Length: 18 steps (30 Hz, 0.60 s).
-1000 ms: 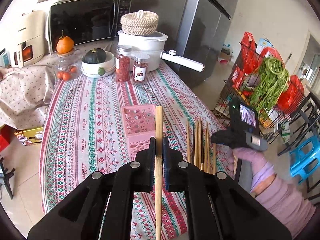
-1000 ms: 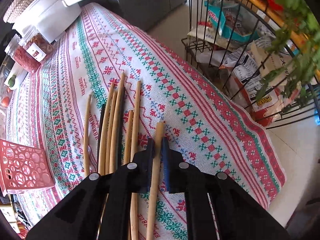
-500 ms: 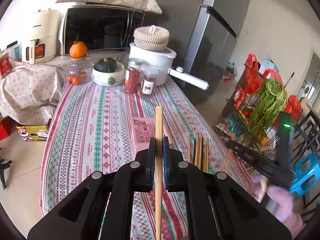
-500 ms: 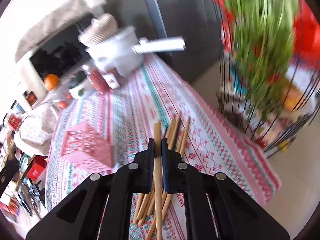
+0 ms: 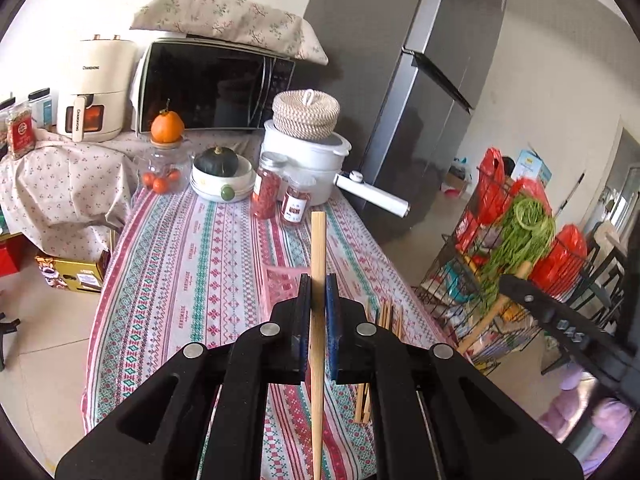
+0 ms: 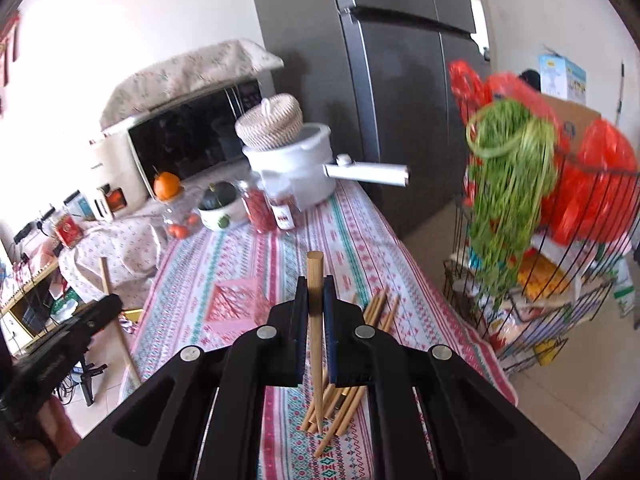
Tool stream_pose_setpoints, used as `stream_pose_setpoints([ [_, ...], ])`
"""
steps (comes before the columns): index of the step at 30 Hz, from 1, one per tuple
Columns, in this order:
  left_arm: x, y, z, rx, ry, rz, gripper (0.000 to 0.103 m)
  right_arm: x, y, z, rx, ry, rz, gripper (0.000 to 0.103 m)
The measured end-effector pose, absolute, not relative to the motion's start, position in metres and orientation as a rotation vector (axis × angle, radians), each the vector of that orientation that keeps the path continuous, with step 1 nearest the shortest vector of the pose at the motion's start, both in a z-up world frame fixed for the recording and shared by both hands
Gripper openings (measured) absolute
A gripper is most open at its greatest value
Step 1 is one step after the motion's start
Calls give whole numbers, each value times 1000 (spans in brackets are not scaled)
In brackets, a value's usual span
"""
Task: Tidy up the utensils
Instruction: 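Lift the held chopsticks with both tools and carry them over the pink basket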
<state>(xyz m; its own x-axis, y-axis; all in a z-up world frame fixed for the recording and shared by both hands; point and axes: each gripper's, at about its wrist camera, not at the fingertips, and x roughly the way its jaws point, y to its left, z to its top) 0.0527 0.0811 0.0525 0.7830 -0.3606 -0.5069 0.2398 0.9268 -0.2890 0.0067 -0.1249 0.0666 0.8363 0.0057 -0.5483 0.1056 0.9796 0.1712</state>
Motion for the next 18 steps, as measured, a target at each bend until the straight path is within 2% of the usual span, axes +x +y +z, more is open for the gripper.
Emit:
stream_pose_setpoints([
  [9, 72, 79, 80, -240, 549, -312, 6, -1, -121, 118, 209, 474, -4, 7],
  [18, 92, 67, 122, -205, 344, -190, 6, 38, -122, 137, 281, 437, 49, 7],
])
